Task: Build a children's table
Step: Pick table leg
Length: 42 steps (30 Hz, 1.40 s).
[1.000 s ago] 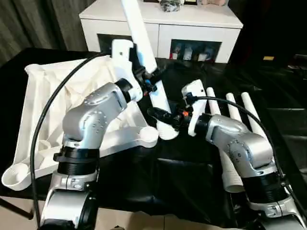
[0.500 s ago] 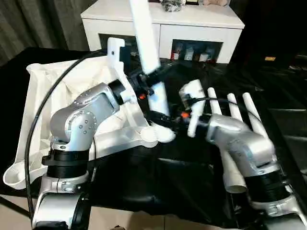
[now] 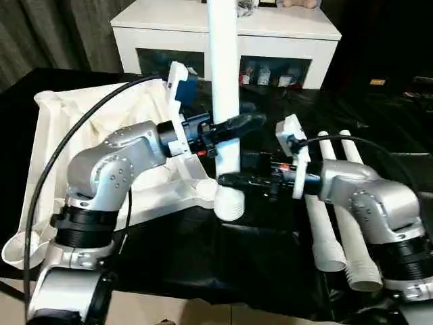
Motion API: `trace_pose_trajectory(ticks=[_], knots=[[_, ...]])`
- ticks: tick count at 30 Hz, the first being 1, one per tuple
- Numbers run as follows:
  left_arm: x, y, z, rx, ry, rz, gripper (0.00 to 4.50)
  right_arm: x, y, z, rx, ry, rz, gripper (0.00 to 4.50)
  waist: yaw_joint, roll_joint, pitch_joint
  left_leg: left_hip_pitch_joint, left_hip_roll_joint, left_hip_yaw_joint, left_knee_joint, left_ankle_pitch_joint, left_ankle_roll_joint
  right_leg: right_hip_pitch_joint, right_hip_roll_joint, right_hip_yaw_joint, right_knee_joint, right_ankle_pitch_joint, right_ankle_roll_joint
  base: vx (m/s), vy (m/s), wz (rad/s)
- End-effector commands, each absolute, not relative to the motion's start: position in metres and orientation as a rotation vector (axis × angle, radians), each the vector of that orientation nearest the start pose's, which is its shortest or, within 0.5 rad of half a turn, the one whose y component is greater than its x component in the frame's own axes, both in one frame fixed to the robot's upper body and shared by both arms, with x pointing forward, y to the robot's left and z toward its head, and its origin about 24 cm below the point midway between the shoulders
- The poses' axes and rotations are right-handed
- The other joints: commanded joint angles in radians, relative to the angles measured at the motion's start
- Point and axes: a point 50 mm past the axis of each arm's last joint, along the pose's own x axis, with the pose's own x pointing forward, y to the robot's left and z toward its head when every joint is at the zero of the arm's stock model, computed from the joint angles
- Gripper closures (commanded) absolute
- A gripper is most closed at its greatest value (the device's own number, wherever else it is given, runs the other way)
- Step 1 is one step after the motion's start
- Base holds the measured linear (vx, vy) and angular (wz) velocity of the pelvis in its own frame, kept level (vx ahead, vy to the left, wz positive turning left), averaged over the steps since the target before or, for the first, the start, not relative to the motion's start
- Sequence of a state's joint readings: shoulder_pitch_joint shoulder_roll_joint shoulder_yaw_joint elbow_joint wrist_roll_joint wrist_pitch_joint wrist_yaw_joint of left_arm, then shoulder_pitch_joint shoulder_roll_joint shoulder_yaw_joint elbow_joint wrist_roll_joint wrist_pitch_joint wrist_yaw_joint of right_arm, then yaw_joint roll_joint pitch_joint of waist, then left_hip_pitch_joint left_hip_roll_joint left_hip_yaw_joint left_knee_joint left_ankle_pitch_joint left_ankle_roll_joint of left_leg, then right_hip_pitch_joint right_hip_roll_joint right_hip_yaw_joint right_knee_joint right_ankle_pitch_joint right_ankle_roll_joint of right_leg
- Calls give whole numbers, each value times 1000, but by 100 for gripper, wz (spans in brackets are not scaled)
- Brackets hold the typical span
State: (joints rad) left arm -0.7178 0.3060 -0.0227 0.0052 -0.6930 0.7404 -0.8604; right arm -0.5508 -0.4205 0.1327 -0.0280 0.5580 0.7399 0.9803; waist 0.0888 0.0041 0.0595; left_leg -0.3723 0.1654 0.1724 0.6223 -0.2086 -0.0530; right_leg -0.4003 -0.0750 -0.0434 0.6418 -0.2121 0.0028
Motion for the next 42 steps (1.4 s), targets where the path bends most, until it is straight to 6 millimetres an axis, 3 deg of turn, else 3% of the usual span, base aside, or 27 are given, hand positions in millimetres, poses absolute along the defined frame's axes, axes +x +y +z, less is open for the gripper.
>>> trace_pose_trajectory(ticks=[1, 17, 34, 39, 41, 42], knots=[[309, 89, 210, -210, -19, -1339, 267, 294, -111, 152, 91, 245, 1340, 97, 1, 3, -73, 10, 52, -16, -71, -55, 23, 62, -64, 44, -60, 49, -291, 0, 0, 0], [306, 81, 208, -180, -14, -1401, 267, 289, -100, 147, 140, 293, 1437, 97, 3, 1, -73, 10, 53, -16, -71, -57, 22, 62, -66, 45, -61, 31, -296, 0, 0, 0], [302, 77, 210, -230, -35, -1437, 268, 285, -98, 144, 156, 308, 1473, 254, 3, 1, -75, 10, 53, -16, -69, -49, 25, 63, -65, 44, -59, 52, -304, 0, 0, 0], [300, 74, 210, -238, -34, -1458, 268, 285, -97, 144, 165, 303, 1469, 262, 3, 2, -75, 10, 52, -16, -69, -52, 25, 63, -65, 44, -60, 45, -303, 0, 0, 0], [299, 73, 210, -238, -32, -1468, 268, 285, -97, 144, 175, 301, 1470, 193, 4, 2, -75, 10, 53, -16, -69, -50, 26, 63, -65, 44, -59, 46, -303, 0, 0, 0], [299, 73, 210, -239, -32, -1471, 268, 285, -96, 144, 178, 301, 1473, 190, 3, 2, -75, 10, 53, -16, -69, -50, 26, 63, -65, 44, -60, 47, -303, 0, 0, 0]])
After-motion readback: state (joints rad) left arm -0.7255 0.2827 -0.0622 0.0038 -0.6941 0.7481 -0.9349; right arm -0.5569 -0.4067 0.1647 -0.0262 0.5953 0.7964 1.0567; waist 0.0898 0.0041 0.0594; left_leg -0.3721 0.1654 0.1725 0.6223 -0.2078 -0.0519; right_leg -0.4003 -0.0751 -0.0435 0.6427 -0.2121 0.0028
